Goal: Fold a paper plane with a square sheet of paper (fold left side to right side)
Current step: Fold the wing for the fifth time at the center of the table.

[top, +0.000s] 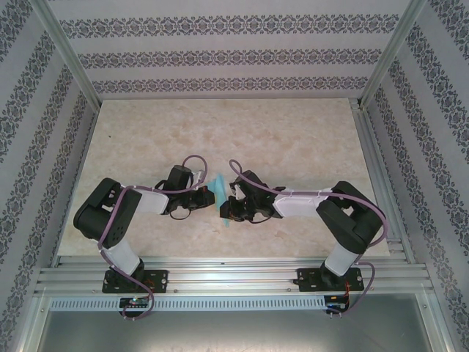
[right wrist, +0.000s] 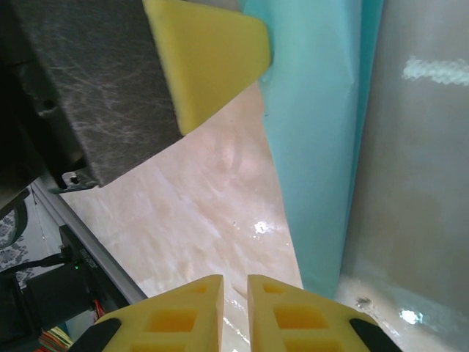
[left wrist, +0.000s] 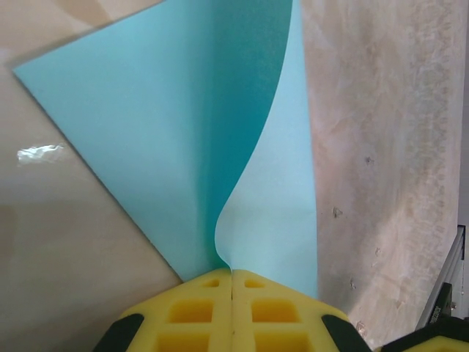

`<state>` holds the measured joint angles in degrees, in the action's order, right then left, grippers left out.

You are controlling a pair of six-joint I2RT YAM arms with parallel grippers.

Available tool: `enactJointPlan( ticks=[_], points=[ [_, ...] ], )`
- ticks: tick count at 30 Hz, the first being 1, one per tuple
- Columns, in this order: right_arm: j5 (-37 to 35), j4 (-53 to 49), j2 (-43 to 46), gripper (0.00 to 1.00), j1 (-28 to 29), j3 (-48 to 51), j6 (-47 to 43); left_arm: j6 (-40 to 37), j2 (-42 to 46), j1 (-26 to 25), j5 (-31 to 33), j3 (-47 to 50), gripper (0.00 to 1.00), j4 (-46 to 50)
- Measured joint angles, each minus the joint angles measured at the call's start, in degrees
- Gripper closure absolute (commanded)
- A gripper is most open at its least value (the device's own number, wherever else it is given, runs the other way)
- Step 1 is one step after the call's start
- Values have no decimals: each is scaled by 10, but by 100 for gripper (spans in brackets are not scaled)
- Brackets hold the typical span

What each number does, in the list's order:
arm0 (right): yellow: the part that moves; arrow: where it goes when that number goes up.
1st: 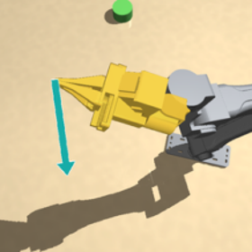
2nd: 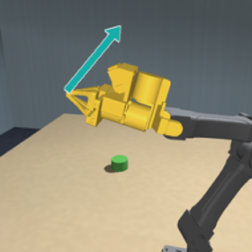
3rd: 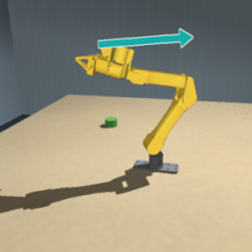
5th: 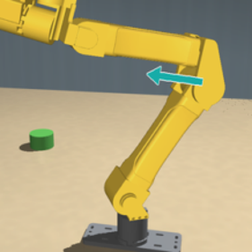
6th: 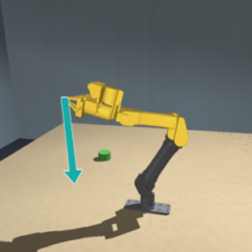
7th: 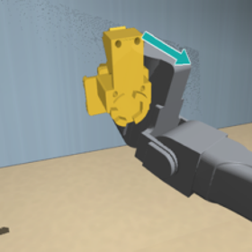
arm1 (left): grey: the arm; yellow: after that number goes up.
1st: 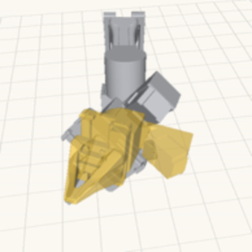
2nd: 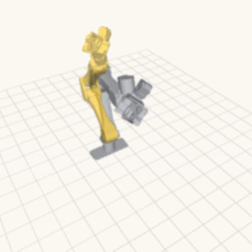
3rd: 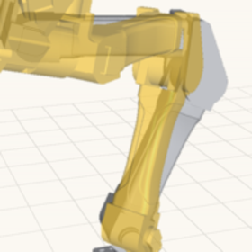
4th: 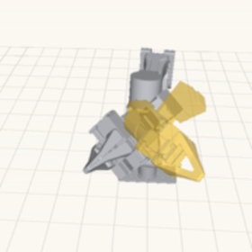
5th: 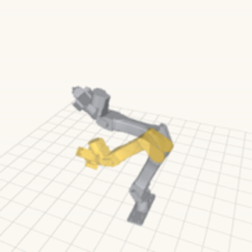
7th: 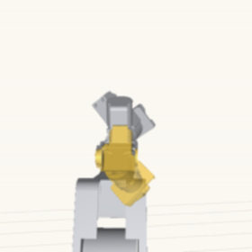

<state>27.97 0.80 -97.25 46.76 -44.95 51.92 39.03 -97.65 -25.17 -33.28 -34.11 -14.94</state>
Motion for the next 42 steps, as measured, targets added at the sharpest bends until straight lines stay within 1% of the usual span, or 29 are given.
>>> enactJointPlan(
  ticks=[12, 18, 32, 42],
  points=[
    [0, 33, -4, 83, 0, 20, 14, 1, -8, 10, -24, 11, 100, -31],
    [2, 65, -8, 84, 0, 38, 36, 2, -12, 15, -36, 15, 100, -45],
    [13, 117, -43, 83, 5, 39, 57, 3, -17, 19, -45, 16, 100, -52],
    [17, 124, -51, 83, 9, 33, 59, 4, -20, 23, -55, 17, 100, -59]
  ],
)
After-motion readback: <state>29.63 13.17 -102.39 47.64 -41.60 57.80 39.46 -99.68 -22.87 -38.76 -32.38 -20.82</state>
